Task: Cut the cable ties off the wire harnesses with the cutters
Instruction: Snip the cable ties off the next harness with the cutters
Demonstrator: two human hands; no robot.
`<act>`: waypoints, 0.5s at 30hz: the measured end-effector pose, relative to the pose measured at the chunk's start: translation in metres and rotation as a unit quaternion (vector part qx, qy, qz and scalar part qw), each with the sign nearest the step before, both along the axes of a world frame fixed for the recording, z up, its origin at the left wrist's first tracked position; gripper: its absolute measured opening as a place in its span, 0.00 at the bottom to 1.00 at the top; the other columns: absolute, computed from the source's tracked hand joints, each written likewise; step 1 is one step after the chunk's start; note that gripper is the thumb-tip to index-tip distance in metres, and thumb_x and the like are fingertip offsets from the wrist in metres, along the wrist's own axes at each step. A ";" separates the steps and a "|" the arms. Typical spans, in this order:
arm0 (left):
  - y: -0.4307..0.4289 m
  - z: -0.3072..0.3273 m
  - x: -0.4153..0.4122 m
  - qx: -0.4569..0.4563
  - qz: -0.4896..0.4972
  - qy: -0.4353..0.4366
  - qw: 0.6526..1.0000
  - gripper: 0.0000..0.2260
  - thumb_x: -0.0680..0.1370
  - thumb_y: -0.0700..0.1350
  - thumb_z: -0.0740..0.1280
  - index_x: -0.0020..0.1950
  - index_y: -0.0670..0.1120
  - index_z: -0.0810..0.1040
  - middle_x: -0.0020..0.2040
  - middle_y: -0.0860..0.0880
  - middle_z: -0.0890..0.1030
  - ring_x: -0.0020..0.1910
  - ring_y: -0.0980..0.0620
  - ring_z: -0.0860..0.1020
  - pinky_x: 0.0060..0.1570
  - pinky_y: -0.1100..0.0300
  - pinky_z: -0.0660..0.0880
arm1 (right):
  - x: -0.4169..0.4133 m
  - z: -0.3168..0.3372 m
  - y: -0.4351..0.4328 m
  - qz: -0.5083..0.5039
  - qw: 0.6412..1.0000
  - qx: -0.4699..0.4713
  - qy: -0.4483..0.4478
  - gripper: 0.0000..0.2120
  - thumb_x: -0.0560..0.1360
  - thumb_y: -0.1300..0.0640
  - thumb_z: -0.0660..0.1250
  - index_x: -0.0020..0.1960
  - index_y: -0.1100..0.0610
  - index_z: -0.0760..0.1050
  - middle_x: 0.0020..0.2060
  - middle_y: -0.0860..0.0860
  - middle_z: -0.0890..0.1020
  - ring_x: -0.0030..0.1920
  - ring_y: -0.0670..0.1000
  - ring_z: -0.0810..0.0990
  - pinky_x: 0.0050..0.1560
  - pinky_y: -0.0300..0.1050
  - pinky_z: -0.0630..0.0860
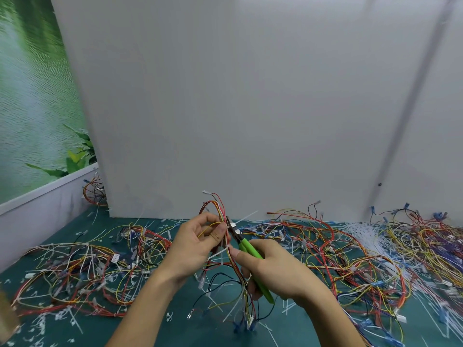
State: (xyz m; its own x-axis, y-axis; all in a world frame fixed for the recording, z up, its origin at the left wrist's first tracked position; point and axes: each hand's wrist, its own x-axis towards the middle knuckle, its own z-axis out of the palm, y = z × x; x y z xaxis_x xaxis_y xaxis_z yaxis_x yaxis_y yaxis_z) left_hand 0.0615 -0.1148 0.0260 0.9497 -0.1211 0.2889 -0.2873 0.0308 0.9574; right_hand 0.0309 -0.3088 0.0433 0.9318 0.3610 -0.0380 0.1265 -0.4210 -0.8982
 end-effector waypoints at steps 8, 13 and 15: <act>0.004 0.001 0.001 -0.059 -0.023 0.019 0.998 0.03 0.75 0.45 0.72 0.47 0.47 0.83 0.43 0.43 0.85 0.41 0.49 0.84 0.42 0.62 0.80 | -0.001 -0.001 0.004 -0.014 0.998 -0.031 -0.044 0.19 0.81 0.39 0.65 0.44 0.54 0.72 0.31 0.51 0.77 0.28 0.51 0.77 0.34 0.51 0.78; 0.004 0.000 0.000 -0.043 -0.015 -0.006 0.999 0.01 0.76 0.45 0.72 0.46 0.48 0.82 0.42 0.42 0.85 0.41 0.48 0.84 0.43 0.61 0.81 | 0.000 -0.003 0.006 -0.027 0.996 -0.055 -0.064 0.20 0.81 0.38 0.64 0.44 0.55 0.73 0.34 0.53 0.76 0.28 0.52 0.76 0.32 0.49 0.76; 0.003 0.001 0.001 -0.022 -0.005 -0.027 0.999 0.02 0.76 0.46 0.71 0.46 0.48 0.82 0.42 0.43 0.85 0.40 0.49 0.84 0.42 0.60 0.81 | 0.001 -0.003 0.003 -0.026 0.998 -0.037 -0.047 0.23 0.81 0.38 0.64 0.47 0.59 0.72 0.34 0.54 0.75 0.28 0.54 0.76 0.32 0.52 0.76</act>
